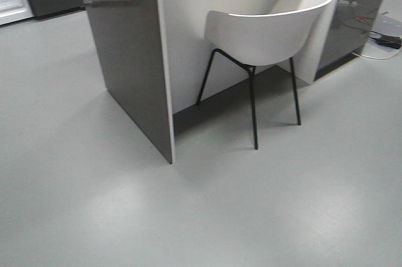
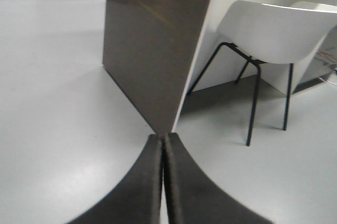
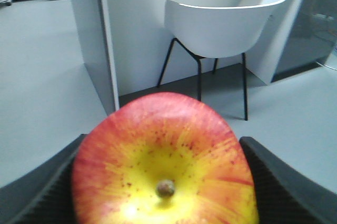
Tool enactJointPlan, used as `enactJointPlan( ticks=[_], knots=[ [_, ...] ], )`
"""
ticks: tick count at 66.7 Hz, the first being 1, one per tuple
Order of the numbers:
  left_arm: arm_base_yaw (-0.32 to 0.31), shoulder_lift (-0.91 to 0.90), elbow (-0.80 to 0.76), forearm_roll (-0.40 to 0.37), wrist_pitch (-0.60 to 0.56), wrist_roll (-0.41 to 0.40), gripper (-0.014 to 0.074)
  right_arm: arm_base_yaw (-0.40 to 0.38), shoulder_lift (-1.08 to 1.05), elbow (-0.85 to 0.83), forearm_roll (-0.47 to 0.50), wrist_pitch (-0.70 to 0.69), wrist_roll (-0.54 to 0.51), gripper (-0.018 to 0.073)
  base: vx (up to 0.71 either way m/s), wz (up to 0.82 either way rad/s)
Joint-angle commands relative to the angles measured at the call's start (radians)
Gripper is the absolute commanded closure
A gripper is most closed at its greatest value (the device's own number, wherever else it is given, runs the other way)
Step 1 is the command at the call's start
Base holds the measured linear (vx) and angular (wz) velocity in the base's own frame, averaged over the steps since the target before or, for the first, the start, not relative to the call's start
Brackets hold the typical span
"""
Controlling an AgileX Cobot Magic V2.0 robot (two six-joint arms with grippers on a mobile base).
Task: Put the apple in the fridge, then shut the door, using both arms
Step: 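Turn the base away from the counter holding the apple, then drive the base toward the open refrigerator carrying the apple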
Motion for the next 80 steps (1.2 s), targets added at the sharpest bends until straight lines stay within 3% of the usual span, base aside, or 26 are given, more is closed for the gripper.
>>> enactJointPlan(
  ticks=[1, 80],
  knots=[
    [-0.002, -0.016, 0.018, 0.000, -0.077, 0.000, 0.0602, 0.002, 0.007, -0.023, 0.010, -0.090, 0.002, 0.0386, -0.02, 0.34],
    [-0.002, -0.016, 0.018, 0.000, -0.077, 0.000, 0.0602, 0.002, 0.007, -0.023, 0.010, -0.083, 0.002, 0.0386, -0.01, 0.28]
  ],
)
